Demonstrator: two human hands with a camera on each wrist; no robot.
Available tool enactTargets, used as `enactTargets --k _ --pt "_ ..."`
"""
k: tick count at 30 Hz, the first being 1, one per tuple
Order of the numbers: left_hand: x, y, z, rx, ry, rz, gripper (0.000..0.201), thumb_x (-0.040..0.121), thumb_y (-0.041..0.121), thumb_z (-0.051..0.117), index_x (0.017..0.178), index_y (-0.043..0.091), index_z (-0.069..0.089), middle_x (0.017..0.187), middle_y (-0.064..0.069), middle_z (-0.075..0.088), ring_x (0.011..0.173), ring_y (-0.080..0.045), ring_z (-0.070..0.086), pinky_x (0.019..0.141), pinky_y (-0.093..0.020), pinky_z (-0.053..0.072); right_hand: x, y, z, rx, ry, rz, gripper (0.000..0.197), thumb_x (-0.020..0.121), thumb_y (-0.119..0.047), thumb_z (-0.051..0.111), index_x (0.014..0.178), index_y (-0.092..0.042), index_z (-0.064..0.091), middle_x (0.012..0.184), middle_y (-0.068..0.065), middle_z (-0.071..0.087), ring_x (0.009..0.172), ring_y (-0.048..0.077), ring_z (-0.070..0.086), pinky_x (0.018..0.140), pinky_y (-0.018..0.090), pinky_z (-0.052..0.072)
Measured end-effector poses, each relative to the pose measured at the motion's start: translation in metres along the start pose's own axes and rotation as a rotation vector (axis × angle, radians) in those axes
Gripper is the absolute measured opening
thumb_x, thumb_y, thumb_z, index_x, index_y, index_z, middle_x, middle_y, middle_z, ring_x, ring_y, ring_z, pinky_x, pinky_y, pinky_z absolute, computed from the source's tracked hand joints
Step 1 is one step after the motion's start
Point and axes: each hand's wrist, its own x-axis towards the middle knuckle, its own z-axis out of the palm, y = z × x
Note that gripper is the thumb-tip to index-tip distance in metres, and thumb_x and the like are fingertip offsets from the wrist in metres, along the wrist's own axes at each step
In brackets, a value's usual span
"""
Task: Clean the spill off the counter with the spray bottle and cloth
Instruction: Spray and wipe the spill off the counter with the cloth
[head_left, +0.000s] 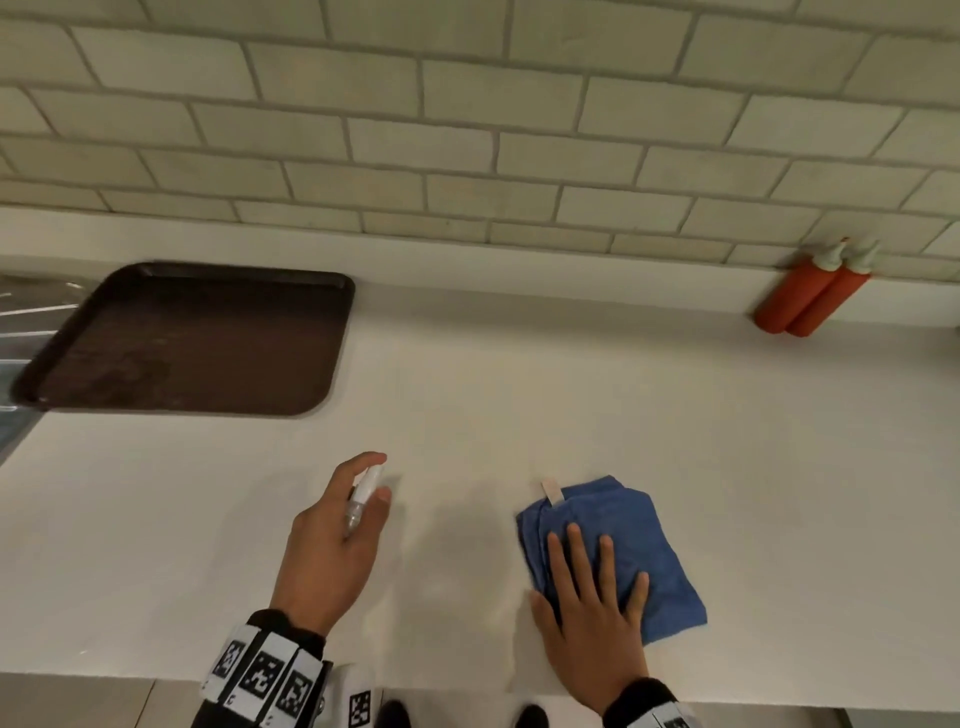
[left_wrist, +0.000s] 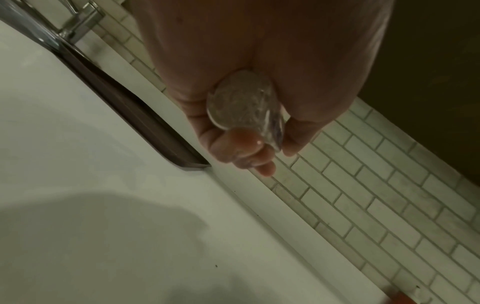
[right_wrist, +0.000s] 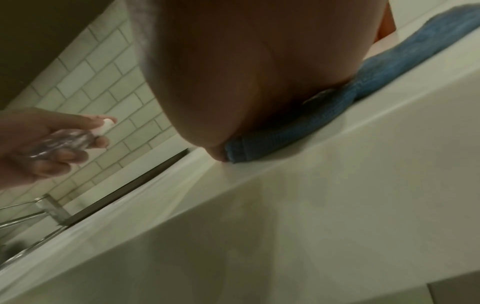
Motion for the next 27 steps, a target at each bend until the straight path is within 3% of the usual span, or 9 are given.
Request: enactTargets --k 5,8,11,15,17,19,20,23,27 --pt "0.002 -0.016 -0.021 -0.020 -0.038 0.056 0.027 0.097 0.034 0.054 0.119 0.049 0.050 0.072 -0.007 0.068 0.056 -0.020 0.058 0.063 -0.034 0.052 -0.008 -0.010 -0.004 0.031 -0.076 0.077 0.073 0.094 -0.067 0.007 0.150 -0.027 0.031 0.156 -0.001 0.032 0.142 0.029 0.026 0.102 0.069 0.021" --pt "0.002 -0.030 -0.032 -0.026 -0.070 0.052 0.028 0.097 0.033 0.055 0.119 0.048 0.050 0.073 -0.008 0.068 0.064 -0.021 0.064 0.069 -0.034 0.052 0.024 -0.020 -0.025 0.061 -0.128 0.138 0.079 0.082 -0.074 -0.013 0.151 -0.036 -0.015 0.161 -0.008 -0.017 0.148 0.026 -0.013 0.111 0.069 0.002" --pt "-0.002 -0.043 -0.041 -0.041 -0.111 0.036 0.029 0.097 0.033 0.055 0.118 0.051 0.050 0.075 -0.010 0.067 0.069 -0.021 0.066 0.072 -0.035 0.053 0.064 -0.048 -0.041 0.081 -0.162 0.206 0.075 0.089 -0.071 0.002 0.148 -0.033 -0.025 0.157 -0.007 -0.030 0.145 0.028 -0.026 0.111 0.068 -0.006" --pt "-0.006 -0.051 -0.052 -0.038 -0.134 0.024 0.029 0.096 0.035 0.054 0.118 0.053 0.050 0.076 -0.009 0.068 0.066 -0.018 0.062 0.071 -0.032 0.052 0.068 -0.107 -0.041 0.053 -0.190 0.055 0.080 0.087 -0.072 0.001 0.152 -0.029 -0.018 0.157 -0.006 -0.028 0.144 0.030 -0.026 0.109 0.069 -0.011" --pt "-0.007 -0.052 -0.056 -0.034 -0.135 0.027 0.029 0.096 0.035 0.053 0.119 0.052 0.050 0.075 -0.004 0.069 0.067 -0.015 0.063 0.073 -0.033 0.053 0.043 -0.135 -0.032 -0.030 -0.141 -0.092 0.080 0.089 -0.069 0.000 0.156 -0.025 0.005 0.163 -0.002 -0.006 0.149 0.034 -0.005 0.107 0.071 -0.003" --pt "-0.009 -0.053 -0.059 -0.016 -0.147 0.046 0.030 0.096 0.036 0.052 0.121 0.051 0.048 0.072 -0.003 0.068 0.062 -0.015 0.061 0.069 -0.034 0.052 0.011 -0.154 -0.015 -0.085 -0.084 -0.215 0.073 0.095 -0.066 0.011 0.149 -0.023 0.034 0.159 0.001 0.027 0.144 0.037 0.026 0.103 0.070 0.014" --pt "-0.011 -0.052 -0.062 -0.010 -0.151 0.059 0.030 0.097 0.036 0.052 0.122 0.051 0.048 0.069 -0.003 0.066 0.058 -0.015 0.058 0.065 -0.035 0.052 -0.004 -0.158 -0.006 -0.099 -0.056 -0.274 0.069 0.095 -0.065 0.017 0.147 -0.025 0.039 0.156 0.000 0.033 0.142 0.037 0.031 0.102 0.069 0.018" --pt "-0.014 -0.056 -0.066 -0.007 -0.152 0.069 0.030 0.097 0.035 0.052 0.123 0.050 0.048 0.069 -0.001 0.064 0.055 -0.016 0.055 0.061 -0.033 0.050 -0.041 -0.148 0.008 -0.128 -0.035 -0.360 0.063 0.094 -0.065 0.029 0.147 -0.033 0.038 0.157 -0.006 0.031 0.143 0.031 0.031 0.102 0.064 0.024" --pt "-0.019 -0.058 -0.063 -0.014 -0.177 0.040 0.030 0.097 0.035 0.052 0.119 0.054 0.048 0.072 -0.007 0.067 0.054 -0.021 0.056 0.062 -0.038 0.053 -0.058 -0.100 0.005 -0.097 -0.052 -0.266 0.060 0.095 -0.063 0.032 0.149 -0.037 0.032 0.159 -0.011 0.025 0.145 0.026 0.027 0.105 0.062 0.025"
